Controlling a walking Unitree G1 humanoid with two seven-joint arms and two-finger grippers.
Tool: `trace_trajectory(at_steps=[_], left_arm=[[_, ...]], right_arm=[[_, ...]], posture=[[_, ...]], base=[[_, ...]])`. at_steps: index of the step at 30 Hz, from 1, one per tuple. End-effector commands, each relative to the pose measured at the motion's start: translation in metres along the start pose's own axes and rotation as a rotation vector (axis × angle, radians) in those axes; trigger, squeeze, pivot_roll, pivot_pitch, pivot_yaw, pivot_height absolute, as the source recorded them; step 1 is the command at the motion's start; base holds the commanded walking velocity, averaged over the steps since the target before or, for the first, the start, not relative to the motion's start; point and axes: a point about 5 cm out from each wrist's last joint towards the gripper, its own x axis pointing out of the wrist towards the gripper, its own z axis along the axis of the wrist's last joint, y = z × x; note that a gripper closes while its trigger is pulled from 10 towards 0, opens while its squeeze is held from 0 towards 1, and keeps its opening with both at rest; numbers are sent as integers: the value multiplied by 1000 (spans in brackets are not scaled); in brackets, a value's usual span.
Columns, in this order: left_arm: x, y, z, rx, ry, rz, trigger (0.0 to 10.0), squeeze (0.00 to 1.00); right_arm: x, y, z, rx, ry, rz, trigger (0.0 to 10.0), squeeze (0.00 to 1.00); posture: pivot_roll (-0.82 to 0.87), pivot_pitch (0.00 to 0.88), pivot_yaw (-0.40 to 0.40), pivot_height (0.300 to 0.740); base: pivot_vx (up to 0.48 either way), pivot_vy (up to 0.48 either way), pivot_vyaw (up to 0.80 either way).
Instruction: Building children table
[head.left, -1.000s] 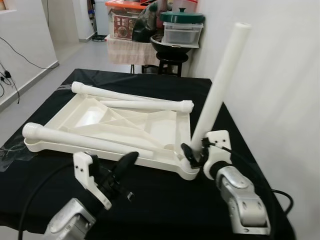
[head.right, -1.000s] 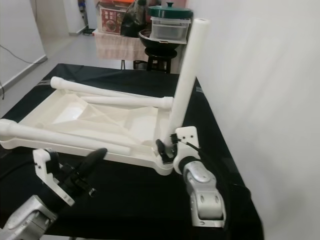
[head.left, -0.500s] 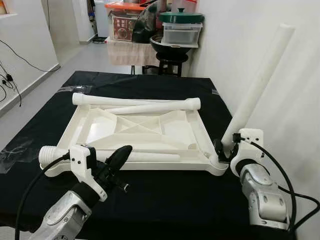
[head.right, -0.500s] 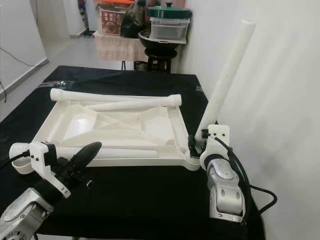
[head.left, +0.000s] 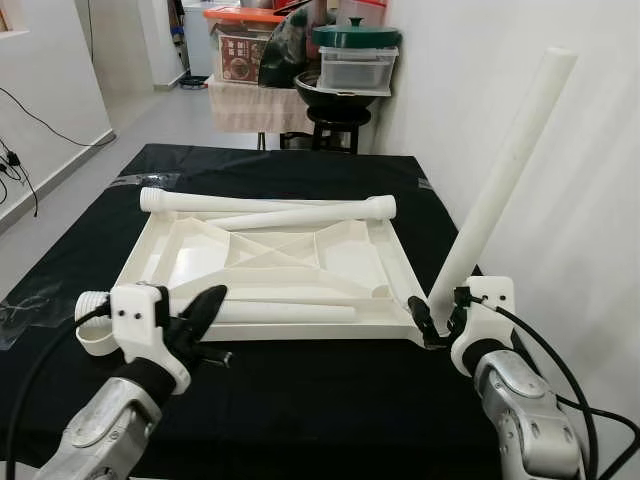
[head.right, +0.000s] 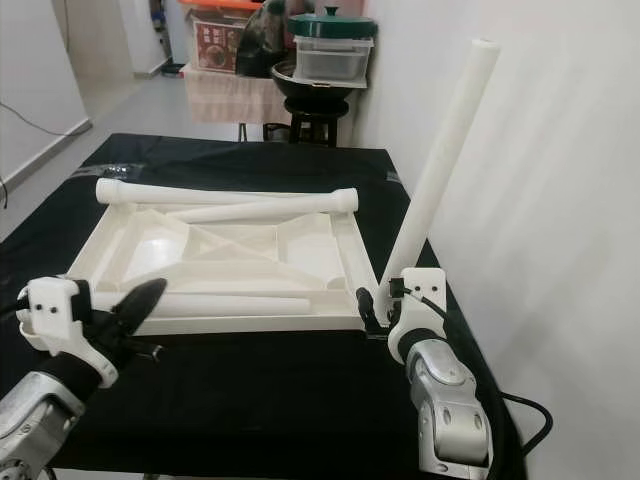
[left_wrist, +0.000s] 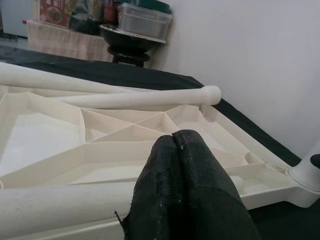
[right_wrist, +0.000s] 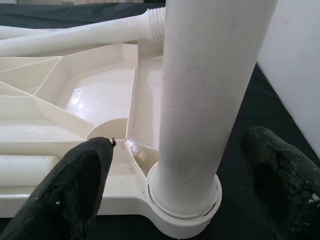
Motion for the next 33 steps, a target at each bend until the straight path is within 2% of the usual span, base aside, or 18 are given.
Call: trace_trajectory(at_steps=[1, 2, 3, 4, 5, 6, 8, 10, 11, 12, 15, 16, 19, 22, 26, 27, 29, 33], left_arm=[[-1, 3, 2, 2, 7, 14, 10000, 0], [-2, 6, 4, -24, 1, 33, 10000, 0], [-5, 15, 9, -58, -27, 97, 10000, 0], [-5, 15, 9, -58, -27, 97, 10000, 0], [-6, 18, 10, -63, -40, 126, 10000, 0], [-6, 18, 10, -63, -40, 126, 10000, 0], [-10, 26, 10, -56, -45, 184, 10000, 0], [-11, 28, 10, -51, -43, 208, 10000, 0], [-12, 28, 10, -73, -42, 202, 10000, 0], [-13, 28, 9, -52, -28, 213, 10000, 0], [-13, 28, 8, -38, -16, 219, 10000, 0], [-15, 28, 5, 3, 5, 234, 10000, 0], [-16, 25, 0, 20, 24, 227, 10000, 0], [-15, 22, -4, -7, 29, 211, 10000, 0], [-12, 20, -9, 28, 52, 174, 10000, 0], [-10, 19, -9, 69, 54, 159, 10000, 0], [-10, 19, -9, 69, 54, 159, 10000, 0], [-10, 19, -8, 105, 49, 165, 10000, 0]], right_arm=[[-3, -1, -1, 8, 5, 12, 10000, 1000], [-7, 0, -3, 9, 7, 51, 10000, 937], [-14, 4, -7, 23, 8, 116, 10000, 725], [-14, 4, -7, 23, 8, 116, 10000, 725], [-16, 6, -8, 25, 8, 136, 10000, 651], [-16, 6, -8, 25, 8, 136, 10000, 651], [-19, 12, -8, 31, 2, 180, 10000, 361], [-20, 14, -8, 32, 1, 194, 10000, 361], [-21, 16, -9, 34, 1, 214, 10000, 239], [-22, 18, -9, 38, 0, 233, 10000, 98], [-23, 19, -8, 42, -1, 245, 10000, 98], [-23, 23, -7, 46, -10, 276, 10000, 0], [-26, 29, -4, 54, -30, 338, 10000, 0], [-26, 35, -3, 54, -45, 375, 10000, 0], [-25, 37, -4, 62, -55, 388, 10000, 0], [-25, 37, -4, 72, -58, 391, 10000, 0], [-25, 37, -4, 72, -58, 391, 10000, 0], [-24, 36, -4, 93, -65, 399, 10000, 0]], posture=[[-53, 0, -58, 740], [-53, 0, -56, 740], [-55, 0, -53, 740], [-55, 0, -53, 740], [-55, 0, -53, 740], [-55, 0, -53, 740], [-57, 0, -53, 740], [-57, 0, -53, 740], [-58, 0, -54, 740], [-59, 0, -55, 740], [-59, 0, -55, 740], [-62, 0, -57, 740], [-64, 0, -59, 740], [-68, 0, -65, 740], [-69, 0, -67, 740], [-75, 0, -64, 740], [-75, 0, -64, 740], [-74, 0, -60, 740]], base=[[0, 0, 0], [0, 0, 0], [0, 0, 0], [0, 0, 0], [0, 0, 0], [0, 0, 0], [0, 0, 0], [0, 0, 0], [0, 0, 0], [0, 0, 0], [0, 0, 0], [0, 0, 0], [0, 0, 0], [0, 0, 0], [0, 0, 0], [0, 0, 0], [0, 0, 0], [0, 480, 0]])
